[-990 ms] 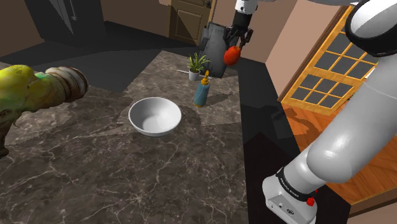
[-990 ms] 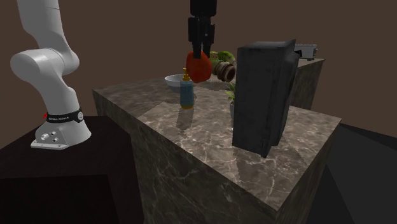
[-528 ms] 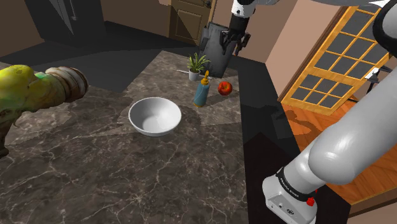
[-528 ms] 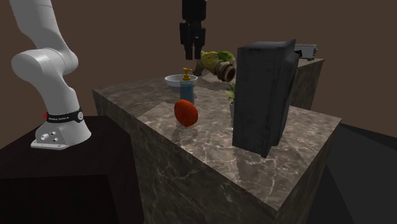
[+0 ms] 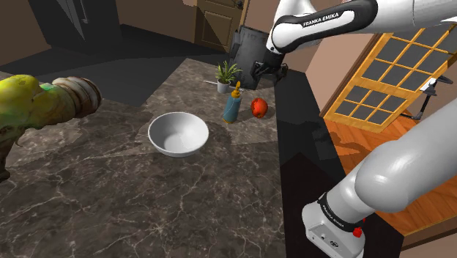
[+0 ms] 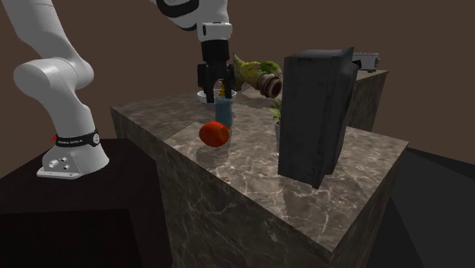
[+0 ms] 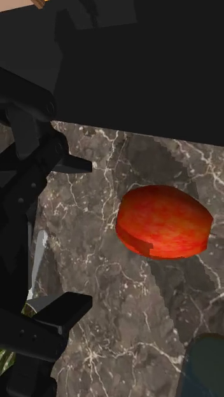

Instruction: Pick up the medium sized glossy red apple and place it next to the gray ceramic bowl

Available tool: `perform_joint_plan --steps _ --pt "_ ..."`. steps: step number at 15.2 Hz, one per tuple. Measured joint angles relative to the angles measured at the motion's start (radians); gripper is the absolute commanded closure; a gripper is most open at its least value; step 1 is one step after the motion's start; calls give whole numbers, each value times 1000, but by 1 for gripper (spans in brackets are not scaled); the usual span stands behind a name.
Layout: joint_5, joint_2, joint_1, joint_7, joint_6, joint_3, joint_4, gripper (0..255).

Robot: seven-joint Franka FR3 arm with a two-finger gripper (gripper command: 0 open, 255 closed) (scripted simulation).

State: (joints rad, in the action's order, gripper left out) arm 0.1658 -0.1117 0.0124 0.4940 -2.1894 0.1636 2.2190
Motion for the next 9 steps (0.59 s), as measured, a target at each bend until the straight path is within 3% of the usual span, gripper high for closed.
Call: perform_joint_plan --steps 4,9 --pt "69 1 9 119 -188 -10 143 0" --pt "91 49 21 139 -292 0 185 0"
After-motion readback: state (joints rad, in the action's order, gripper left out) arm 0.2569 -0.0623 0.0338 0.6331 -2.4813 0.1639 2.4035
